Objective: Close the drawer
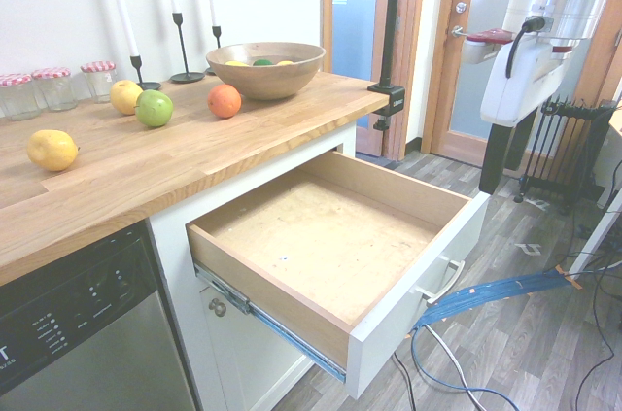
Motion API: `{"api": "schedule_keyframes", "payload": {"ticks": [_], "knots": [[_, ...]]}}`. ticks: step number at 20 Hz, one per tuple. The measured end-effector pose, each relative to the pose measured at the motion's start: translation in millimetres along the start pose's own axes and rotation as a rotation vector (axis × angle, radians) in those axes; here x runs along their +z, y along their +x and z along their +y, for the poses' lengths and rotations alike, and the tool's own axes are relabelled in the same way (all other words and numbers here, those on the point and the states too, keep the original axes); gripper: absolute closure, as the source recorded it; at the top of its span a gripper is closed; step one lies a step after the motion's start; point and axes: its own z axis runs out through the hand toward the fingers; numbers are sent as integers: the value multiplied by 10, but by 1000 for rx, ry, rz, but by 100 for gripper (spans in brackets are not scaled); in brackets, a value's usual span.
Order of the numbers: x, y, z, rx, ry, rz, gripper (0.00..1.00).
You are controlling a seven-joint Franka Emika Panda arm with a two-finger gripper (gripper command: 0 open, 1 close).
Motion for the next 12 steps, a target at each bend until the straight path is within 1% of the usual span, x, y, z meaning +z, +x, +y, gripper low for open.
{"api": "schedule_keyframes", "payload": {"ticks": [3, 6, 12], "knots": [[18, -6, 6, 0, -2, -3, 0], [128, -8, 14, 0, -10, -11, 0], [604, 16, 10, -2, -38, -35, 0]]}}
